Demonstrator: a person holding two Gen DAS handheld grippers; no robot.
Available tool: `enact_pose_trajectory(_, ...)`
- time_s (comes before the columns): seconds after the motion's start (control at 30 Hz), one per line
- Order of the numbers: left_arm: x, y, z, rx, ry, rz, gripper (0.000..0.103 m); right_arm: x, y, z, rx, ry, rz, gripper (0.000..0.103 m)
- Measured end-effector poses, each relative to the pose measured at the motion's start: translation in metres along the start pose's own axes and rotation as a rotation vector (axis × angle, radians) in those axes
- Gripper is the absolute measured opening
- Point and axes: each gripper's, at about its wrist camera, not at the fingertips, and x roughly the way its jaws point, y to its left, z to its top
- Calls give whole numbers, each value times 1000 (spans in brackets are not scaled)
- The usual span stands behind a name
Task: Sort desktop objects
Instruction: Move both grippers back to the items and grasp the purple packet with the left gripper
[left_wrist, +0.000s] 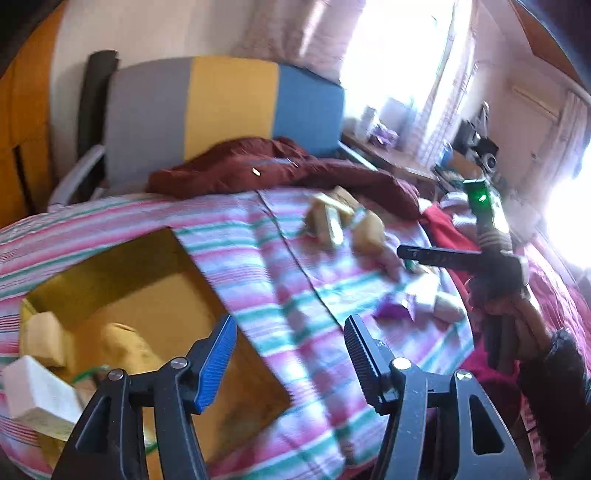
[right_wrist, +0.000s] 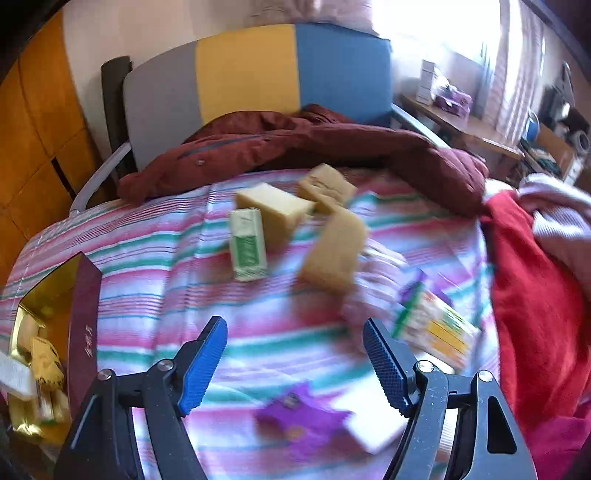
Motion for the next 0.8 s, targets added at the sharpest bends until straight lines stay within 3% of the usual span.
enact_pose_trajectory(0.23,28,-38,-9,64,93,-77,61,-17,-72,-37,76,95,85,77)
enact_pose_trajectory(0.53,74,-70,-13,120,191,-151,61,-19,-100,-61,70,170,59,77)
enact_pose_trajectory(0.8,98,-83,-22,129,249,-184,61,-16,-123,-65,236,150,184,77)
